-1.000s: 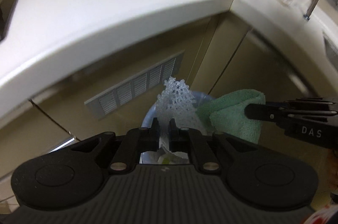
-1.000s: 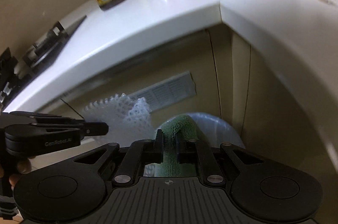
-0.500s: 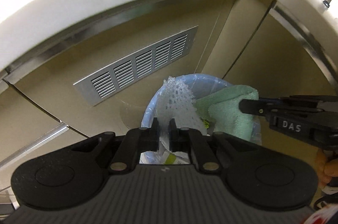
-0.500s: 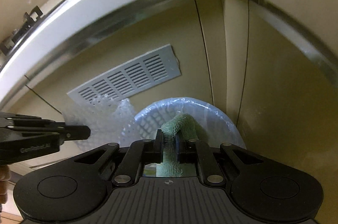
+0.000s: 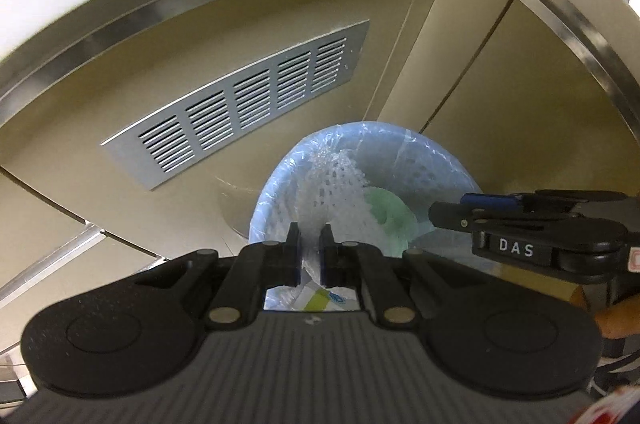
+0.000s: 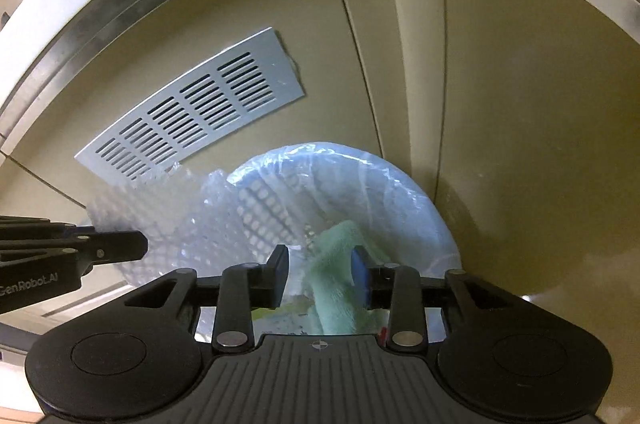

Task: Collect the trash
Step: 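Open the left gripper to drop the net while the right gripper drops the towel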

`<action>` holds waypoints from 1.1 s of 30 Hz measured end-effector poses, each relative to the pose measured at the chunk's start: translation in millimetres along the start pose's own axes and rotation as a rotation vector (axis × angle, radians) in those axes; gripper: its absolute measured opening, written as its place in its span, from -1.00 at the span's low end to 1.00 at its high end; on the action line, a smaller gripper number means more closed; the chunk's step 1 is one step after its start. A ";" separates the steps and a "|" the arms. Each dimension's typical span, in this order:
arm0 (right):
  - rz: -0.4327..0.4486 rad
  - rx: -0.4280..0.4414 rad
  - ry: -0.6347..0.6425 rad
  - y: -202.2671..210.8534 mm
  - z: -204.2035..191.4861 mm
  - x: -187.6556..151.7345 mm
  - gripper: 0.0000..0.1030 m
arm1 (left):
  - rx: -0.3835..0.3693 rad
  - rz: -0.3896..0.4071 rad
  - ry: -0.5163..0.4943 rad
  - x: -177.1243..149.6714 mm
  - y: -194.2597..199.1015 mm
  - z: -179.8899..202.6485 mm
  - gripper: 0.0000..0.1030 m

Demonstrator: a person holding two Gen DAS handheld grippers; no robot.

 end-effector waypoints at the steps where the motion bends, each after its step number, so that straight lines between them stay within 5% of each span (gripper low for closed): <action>1: -0.004 -0.006 -0.005 0.9 1.3 0.1 -0.32 | -0.002 -0.002 -0.001 0.1 -1.2 0.8 -0.87; 13: -0.012 -0.035 -0.055 9.7 14.4 -2.7 -0.32 | -0.019 -0.027 -0.020 1.8 -19.9 12.1 -0.85; 16: -0.008 -0.037 -0.057 7.9 15.6 -3.3 -0.32 | -0.011 -0.031 -0.034 1.2 -25.4 13.3 -0.66; 20: -0.016 -0.039 -0.052 5.6 13.9 -4.0 -0.31 | -0.007 -0.032 -0.045 0.3 -35.8 14.3 -0.16; 33: -0.029 -0.029 -0.028 10.8 1.6 -0.6 -0.17 | -0.027 -0.024 -0.043 -4.7 -17.6 4.0 -0.20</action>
Point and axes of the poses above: each gripper's, at about its wrist camera, not at the fingertips, and y roughly against the way its jaws point, z to its right, x to its top, the point moved 1 cm from there along -y, roughly the way its jaws point, and after that the axes turned 5 degrees about z, right-handed, at the moved point
